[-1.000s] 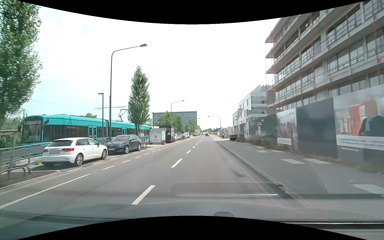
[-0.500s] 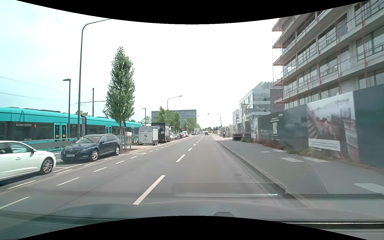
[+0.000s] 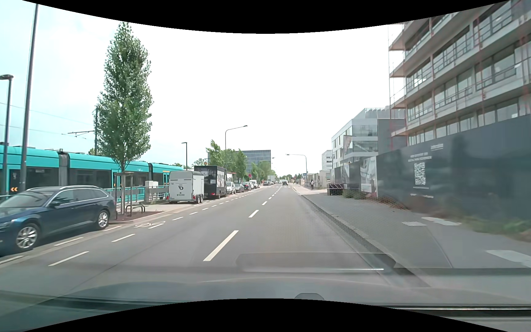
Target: Follow the waypoints while adhering to traffic rules and regulations
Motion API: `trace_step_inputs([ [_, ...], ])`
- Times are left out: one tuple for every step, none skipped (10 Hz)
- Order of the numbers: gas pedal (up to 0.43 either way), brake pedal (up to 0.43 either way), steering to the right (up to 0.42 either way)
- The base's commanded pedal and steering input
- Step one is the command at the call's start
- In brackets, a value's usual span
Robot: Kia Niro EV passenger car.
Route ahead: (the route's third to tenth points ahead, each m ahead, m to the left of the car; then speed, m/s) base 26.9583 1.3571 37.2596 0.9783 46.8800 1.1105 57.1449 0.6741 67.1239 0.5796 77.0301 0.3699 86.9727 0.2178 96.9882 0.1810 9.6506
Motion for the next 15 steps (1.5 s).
trace_step_inputs([
  [0.087, 0.000, -0.002],
  [0.087, 0.000, -0.001],
  [0.087, 0.000, -0.001],
  [0.087, 0.000, -0.001],
  [0.079, 0.000, -0.001],
  [0.067, 0.000, -0.001],
  [0.067, 0.000, -0.001],
  [0.059, 0.000, -0.001],
  [0.059, 0.000, -0.001],
  [0.047, 0.000, -0.001],
  [0.047, 0.000, -0.001],
  [0.047, 0.000, -0.001],
  [0.047, 0.000, -0.001],
  [0.047, 0.000, -0.002],
  [0.047, 0.000, -0.003],
])
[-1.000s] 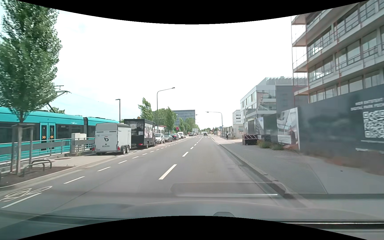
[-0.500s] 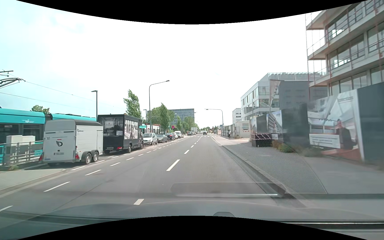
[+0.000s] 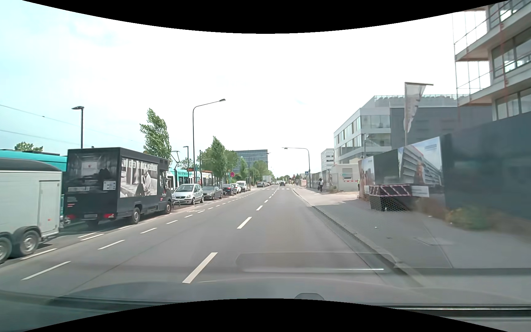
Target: Follow the waypoints while adhering to traffic rules and regulations
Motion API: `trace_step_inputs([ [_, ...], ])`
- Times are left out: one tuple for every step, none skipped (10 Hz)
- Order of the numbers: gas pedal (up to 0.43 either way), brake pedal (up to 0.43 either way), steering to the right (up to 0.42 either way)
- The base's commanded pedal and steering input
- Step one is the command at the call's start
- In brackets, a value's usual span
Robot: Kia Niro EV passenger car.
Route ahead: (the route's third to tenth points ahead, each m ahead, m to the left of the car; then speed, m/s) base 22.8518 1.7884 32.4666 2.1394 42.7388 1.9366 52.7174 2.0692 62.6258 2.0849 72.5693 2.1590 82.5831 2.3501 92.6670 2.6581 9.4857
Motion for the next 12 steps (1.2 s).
trace_step_inputs([
  [0.047, 0.000, -0.003],
  [0.047, 0.000, -0.004],
  [0.039, 0.000, -0.004],
  [0.039, 0.000, -0.004],
  [0.039, 0.000, -0.005],
  [0.039, 0.000, -0.005],
  [0.039, 0.000, -0.004],
  [0.039, 0.000, -0.005],
  [0.039, 0.000, -0.005],
  [0.039, 0.000, -0.006],
  [0.039, 0.000, -0.008],
  [0.039, 0.000, -0.011],
])
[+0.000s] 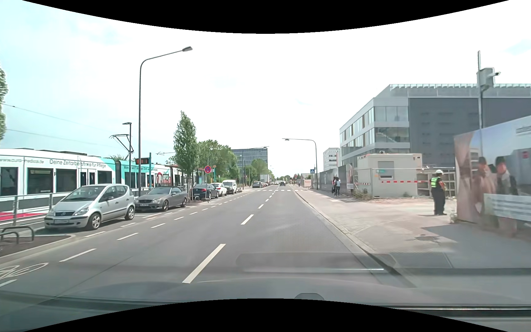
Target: Follow the waypoints while adhering to traffic rules and regulations
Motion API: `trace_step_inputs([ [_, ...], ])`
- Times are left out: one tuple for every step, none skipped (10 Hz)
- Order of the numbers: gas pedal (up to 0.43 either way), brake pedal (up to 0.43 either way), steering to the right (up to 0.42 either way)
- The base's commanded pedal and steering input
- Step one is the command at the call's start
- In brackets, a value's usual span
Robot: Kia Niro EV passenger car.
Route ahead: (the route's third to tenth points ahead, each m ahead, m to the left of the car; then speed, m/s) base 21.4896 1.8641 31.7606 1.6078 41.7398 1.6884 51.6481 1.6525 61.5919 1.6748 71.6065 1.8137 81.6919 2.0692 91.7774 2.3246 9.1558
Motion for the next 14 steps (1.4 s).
trace_step_inputs([
  [0.039, 0.000, -0.010],
  [0.039, 0.000, -0.010],
  [0.039, 0.000, -0.011],
  [0.039, 0.000, -0.009],
  [0.039, 0.000, -0.007],
  [0.039, 0.000, -0.006],
  [0.039, 0.000, -0.005],
  [0.039, 0.000, -0.005],
  [0.039, 0.000, -0.005],
  [0.039, 0.000, -0.005],
  [0.039, 0.000, -0.005],
  [0.039, 0.000, -0.005],
  [0.039, 0.000, -0.004],
  [0.039, 0.000, -0.003],
])
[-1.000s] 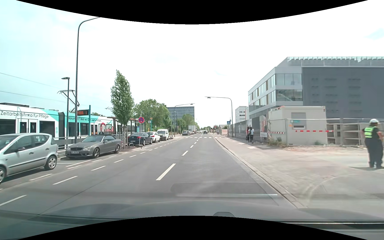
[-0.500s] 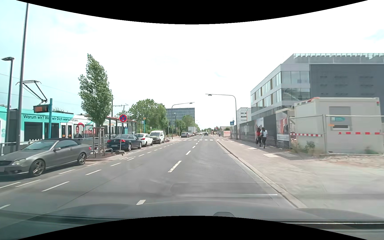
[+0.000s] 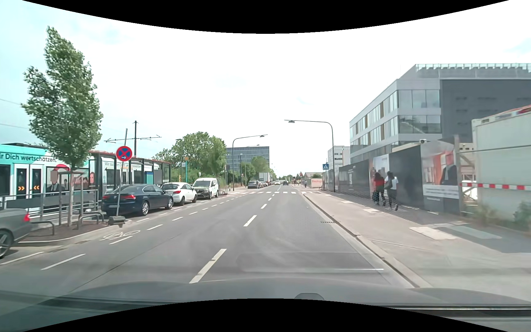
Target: Follow the waypoints while adhering to traffic rules and regulations
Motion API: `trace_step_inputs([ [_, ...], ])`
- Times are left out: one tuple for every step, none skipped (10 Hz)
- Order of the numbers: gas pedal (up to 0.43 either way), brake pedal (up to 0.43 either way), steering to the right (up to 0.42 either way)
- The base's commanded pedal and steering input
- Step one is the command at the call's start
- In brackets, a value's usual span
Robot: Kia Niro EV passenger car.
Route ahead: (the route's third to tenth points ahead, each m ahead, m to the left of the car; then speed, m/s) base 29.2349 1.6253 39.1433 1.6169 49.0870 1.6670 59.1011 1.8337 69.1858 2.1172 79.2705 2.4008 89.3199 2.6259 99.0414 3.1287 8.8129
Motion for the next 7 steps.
trace_step_inputs([
  [0.039, 0.000, -0.002],
  [0.039, 0.000, -0.002],
  [0.039, 0.000, -0.002],
  [0.039, 0.000, -0.002],
  [0.039, 0.000, -0.002],
  [0.039, 0.000, -0.002],
  [0.039, 0.000, -0.001],
])
